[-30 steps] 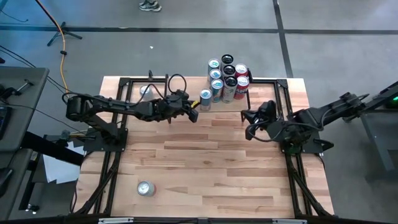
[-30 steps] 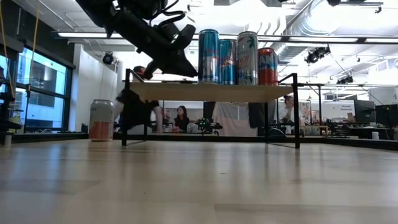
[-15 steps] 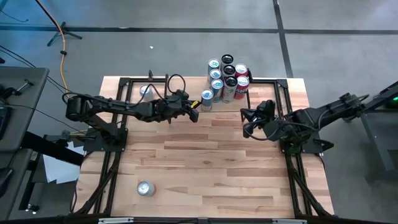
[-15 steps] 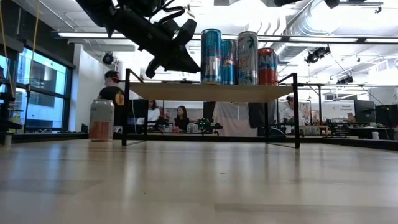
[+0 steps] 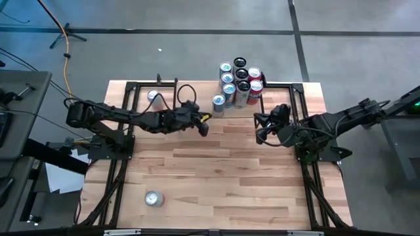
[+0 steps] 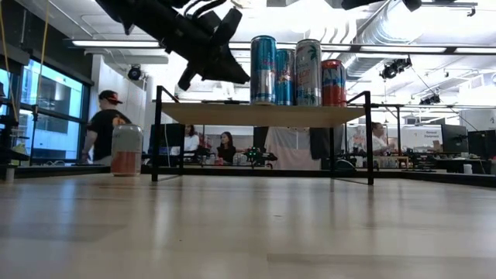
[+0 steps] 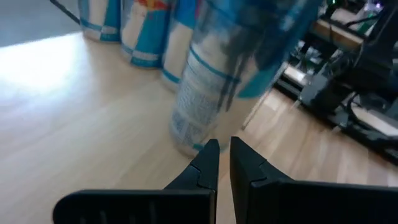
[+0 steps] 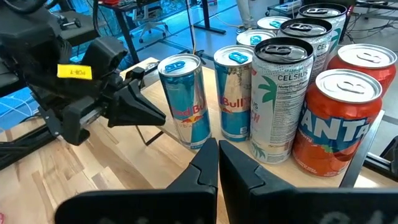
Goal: Place canned beverage on shelf
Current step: Put the blue soda can on the shelf aligned with the blue soda can
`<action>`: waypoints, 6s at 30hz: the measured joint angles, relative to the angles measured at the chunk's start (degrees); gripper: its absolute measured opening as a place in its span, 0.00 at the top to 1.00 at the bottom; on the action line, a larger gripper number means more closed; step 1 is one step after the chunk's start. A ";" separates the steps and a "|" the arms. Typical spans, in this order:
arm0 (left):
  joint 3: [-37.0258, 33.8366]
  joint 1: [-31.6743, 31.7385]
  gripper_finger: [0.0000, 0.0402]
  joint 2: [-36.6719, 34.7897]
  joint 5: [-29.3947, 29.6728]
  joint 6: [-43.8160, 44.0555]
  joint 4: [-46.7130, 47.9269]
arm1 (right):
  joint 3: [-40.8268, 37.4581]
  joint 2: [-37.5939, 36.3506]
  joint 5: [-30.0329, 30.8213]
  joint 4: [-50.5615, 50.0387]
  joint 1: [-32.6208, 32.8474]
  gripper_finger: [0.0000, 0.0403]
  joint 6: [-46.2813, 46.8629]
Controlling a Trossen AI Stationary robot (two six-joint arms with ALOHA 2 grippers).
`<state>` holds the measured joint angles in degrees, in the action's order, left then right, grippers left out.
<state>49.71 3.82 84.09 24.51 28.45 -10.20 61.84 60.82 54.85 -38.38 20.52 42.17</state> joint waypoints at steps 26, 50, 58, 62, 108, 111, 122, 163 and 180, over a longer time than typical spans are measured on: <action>3.78 3.90 1.00 1.19 -3.75 -2.99 -1.68 | 0.00 0.00 -0.19 -0.08 -1.42 1.00 -1.09; 5.08 4.44 1.00 5.58 -7.16 -0.54 -7.20 | 0.00 0.00 -0.28 0.00 -1.91 1.00 -1.22; 12.75 4.45 1.00 11.09 -9.20 -3.58 -0.83 | 0.00 -0.04 -0.34 0.03 -1.91 1.00 -1.07; 13.73 4.35 1.00 10.11 -9.13 -5.57 4.62 | 0.00 -0.02 -1.15 -0.03 -1.91 1.00 -1.24; -8.76 -2.11 1.00 -32.74 3.09 -7.52 7.88 | -2.80 16.09 -18.83 15.77 -20.91 1.00 12.00; -8.76 -2.11 1.00 -32.74 3.10 -7.51 7.79 | -2.80 16.09 -18.69 16.48 -20.91 1.00 11.92; -8.72 -2.09 1.00 -31.86 3.10 -7.52 9.92 | -2.80 9.18 -18.72 7.51 -20.60 1.00 8.09; 8.13 4.26 1.00 5.65 -9.70 -11.71 -0.34 | -2.75 16.13 -14.60 17.08 -20.78 1.00 8.88; 8.11 6.84 1.00 7.37 -16.79 -11.13 -3.05 | -2.75 16.11 -14.98 18.99 -22.07 1.00 9.89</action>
<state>57.82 10.67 91.46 7.72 17.32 -13.26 59.09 76.93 39.87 -19.39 -1.54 52.06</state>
